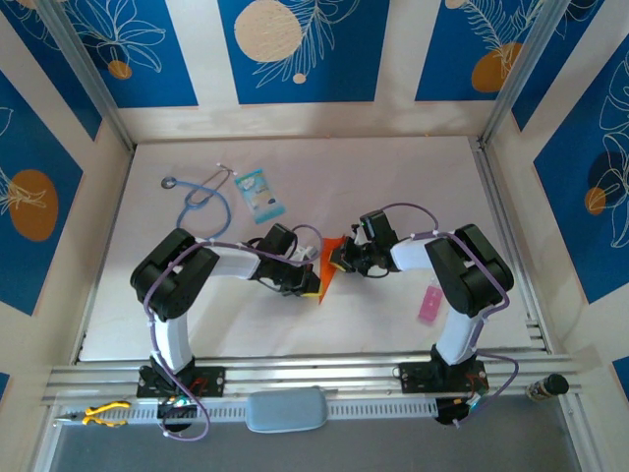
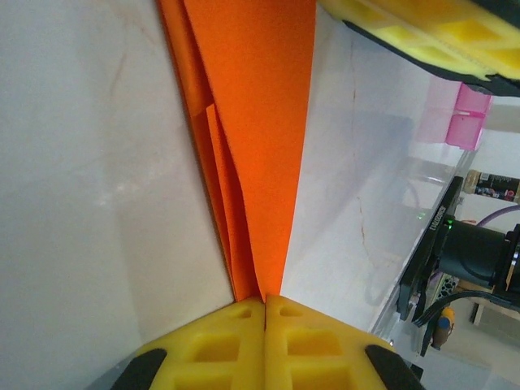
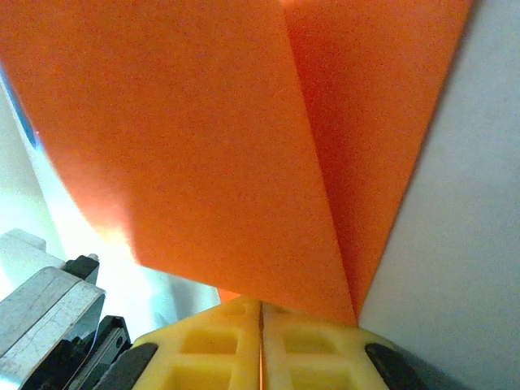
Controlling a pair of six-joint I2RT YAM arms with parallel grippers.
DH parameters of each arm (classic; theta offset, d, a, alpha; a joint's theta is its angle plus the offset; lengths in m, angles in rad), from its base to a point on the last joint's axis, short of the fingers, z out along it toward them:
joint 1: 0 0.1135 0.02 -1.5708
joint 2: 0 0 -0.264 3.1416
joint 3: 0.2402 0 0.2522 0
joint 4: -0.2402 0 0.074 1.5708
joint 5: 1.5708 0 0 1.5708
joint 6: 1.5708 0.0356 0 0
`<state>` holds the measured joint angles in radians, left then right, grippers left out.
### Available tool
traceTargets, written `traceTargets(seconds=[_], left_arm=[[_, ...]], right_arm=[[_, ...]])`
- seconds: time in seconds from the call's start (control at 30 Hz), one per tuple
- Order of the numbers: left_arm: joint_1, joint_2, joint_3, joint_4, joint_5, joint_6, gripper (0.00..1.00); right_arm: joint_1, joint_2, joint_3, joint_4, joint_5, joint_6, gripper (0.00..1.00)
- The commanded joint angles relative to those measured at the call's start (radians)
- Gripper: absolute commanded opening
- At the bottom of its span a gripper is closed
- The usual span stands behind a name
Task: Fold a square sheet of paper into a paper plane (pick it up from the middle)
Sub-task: Fold the wing for the fifth time at the center of the table.
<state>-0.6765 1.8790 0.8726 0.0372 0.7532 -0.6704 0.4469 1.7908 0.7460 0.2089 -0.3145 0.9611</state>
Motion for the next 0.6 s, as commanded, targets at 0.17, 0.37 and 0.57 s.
traceTargets(seconds=[0.17, 0.37, 0.57], left_arm=[[-0.028, 0.017, -0.027, -0.161, -0.045, 0.042, 0.05], [-0.029, -0.009, -0.032, -0.158, -0.048, 0.042, 0.15], [-0.031, -0.008, -0.034, -0.133, -0.016, 0.04, 0.17]], right_arm=[[0.009, 0.048, -0.006, -0.082, 0.046, -0.011, 0.09], [0.009, 0.048, -0.004, -0.087, 0.049, -0.012, 0.08], [0.009, 0.049, -0.004, -0.088, 0.048, -0.015, 0.08]])
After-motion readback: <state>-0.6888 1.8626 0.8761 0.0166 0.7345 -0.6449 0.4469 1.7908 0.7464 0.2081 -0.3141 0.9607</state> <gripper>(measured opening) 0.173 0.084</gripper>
